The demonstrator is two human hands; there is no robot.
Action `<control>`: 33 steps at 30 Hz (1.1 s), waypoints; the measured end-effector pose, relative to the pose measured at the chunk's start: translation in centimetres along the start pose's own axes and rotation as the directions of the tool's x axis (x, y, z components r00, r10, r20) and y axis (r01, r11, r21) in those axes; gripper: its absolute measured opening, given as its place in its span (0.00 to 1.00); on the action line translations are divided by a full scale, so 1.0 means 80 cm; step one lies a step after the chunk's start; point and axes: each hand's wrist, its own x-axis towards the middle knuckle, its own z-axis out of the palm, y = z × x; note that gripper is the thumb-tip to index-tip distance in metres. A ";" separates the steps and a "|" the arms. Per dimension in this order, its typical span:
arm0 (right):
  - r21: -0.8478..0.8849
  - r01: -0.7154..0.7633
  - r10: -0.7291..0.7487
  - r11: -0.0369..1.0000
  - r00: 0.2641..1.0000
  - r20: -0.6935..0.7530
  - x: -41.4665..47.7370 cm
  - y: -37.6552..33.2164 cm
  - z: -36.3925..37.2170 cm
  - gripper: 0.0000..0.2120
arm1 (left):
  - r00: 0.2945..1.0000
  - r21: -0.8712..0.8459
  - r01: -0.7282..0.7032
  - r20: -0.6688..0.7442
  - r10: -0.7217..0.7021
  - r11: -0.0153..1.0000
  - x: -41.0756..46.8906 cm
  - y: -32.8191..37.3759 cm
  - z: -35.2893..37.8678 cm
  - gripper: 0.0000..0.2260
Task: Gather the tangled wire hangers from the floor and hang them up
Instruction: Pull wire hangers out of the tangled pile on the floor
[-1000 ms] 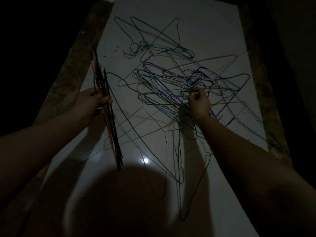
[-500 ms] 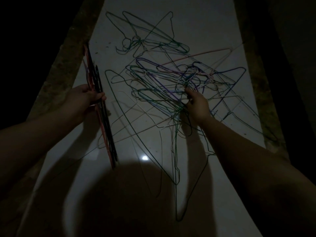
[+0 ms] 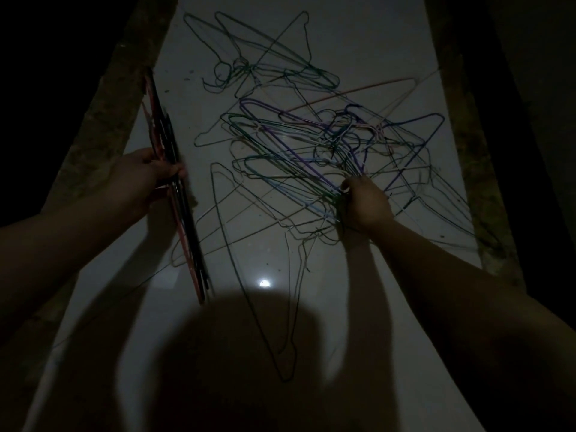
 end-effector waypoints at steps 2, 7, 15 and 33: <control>-0.004 -0.058 0.058 0.998 0.998 -0.018 0.001 0.001 0.001 0.18 | 1.000 0.013 0.005 0.007 -0.006 1.000 0.000 0.000 0.000 0.10; -0.051 -0.160 0.155 0.986 0.983 -0.100 -0.002 0.004 0.010 0.14 | 1.000 0.023 0.006 0.002 -0.006 1.000 -0.002 -0.001 0.003 0.10; 0.188 -0.208 0.254 0.960 0.929 -0.268 -0.029 -0.010 0.019 0.08 | 1.000 -0.009 -0.008 0.007 0.008 1.000 -0.006 0.001 0.005 0.13; 0.675 -0.387 0.564 0.628 0.824 -0.052 -0.051 -0.035 0.030 0.13 | 1.000 0.024 0.001 0.005 -0.001 1.000 -0.010 0.004 0.006 0.12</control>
